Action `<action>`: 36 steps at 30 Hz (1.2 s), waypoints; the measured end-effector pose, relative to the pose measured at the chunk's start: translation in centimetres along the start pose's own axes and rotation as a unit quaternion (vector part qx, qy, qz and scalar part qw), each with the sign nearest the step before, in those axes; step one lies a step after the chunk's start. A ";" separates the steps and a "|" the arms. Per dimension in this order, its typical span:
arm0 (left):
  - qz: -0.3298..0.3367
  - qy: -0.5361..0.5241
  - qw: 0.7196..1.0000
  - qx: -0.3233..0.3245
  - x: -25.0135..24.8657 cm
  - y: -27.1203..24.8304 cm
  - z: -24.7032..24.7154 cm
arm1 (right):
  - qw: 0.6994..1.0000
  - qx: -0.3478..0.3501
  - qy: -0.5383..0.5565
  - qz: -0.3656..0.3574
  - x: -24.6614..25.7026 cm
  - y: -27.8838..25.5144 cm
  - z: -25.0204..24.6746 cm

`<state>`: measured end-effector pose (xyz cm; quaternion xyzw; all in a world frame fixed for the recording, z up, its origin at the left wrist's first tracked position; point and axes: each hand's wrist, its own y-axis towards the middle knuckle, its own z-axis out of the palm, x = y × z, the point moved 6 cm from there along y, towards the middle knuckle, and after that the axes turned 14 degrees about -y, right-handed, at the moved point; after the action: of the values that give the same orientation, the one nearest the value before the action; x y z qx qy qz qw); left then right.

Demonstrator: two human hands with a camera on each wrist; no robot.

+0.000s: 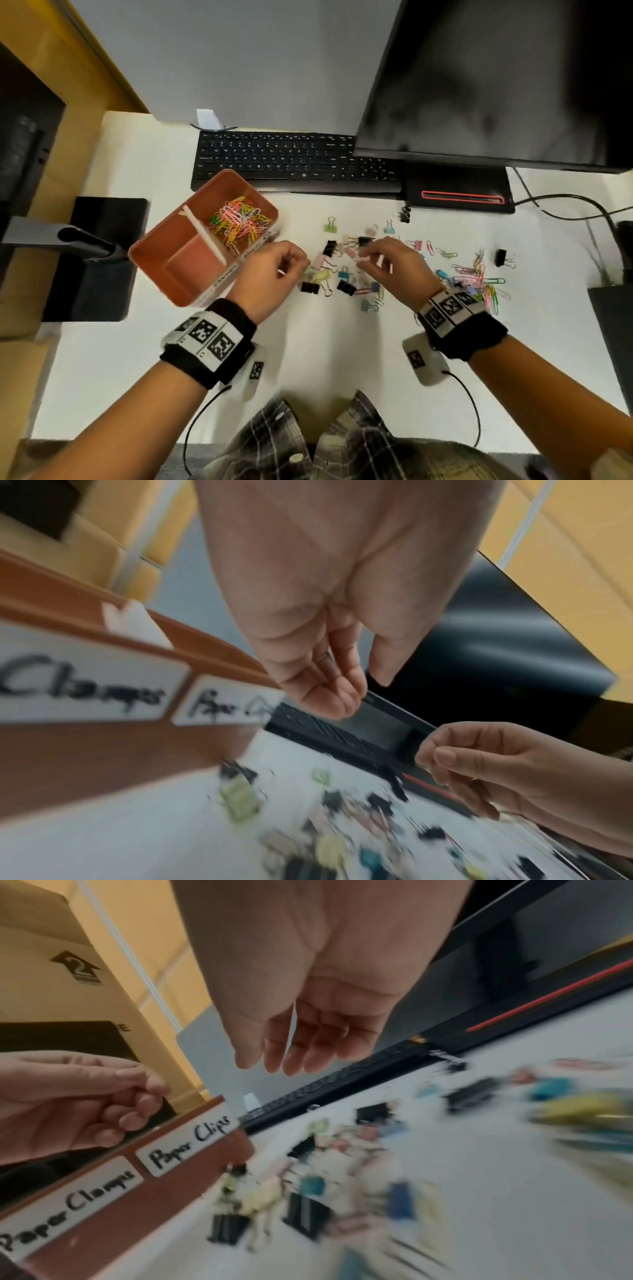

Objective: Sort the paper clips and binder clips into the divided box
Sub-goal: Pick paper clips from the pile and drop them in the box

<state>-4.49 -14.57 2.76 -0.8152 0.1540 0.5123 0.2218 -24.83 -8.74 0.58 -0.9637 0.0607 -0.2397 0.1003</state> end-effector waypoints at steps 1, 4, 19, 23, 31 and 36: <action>-0.002 0.001 1.000 0.017 0.2 0.1 1.6 | 1.000 0.010 -0.009 0.018 -1.8 -1.3 0.3; -0.025 0.007 0.998 0.064 0.8 1.0 6.5 | 0.995 0.062 -0.034 0.071 -7.0 -5.3 1.7; -0.026 0.248 0.960 0.127 3.1 4.4 14.9 | 0.985 0.165 -0.023 0.045 -12.8 -10.2 5.2; -0.037 0.270 0.956 0.109 3.6 4.3 14.5 | 0.987 0.153 -0.052 0.012 -12.5 -10.1 4.6; -0.018 0.261 0.963 0.063 3.7 3.9 13.2 | 0.995 0.095 0.013 0.029 -12.0 -6.6 3.6; -0.041 0.199 0.979 0.008 4.9 4.0 11.2 | 0.992 0.122 -0.032 0.031 -11.9 -6.5 4.0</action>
<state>-12.90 -12.31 -6.73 -0.9046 0.1660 0.3290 0.2140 -32.91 0.19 -6.78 -0.9492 0.0579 -0.2107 0.2263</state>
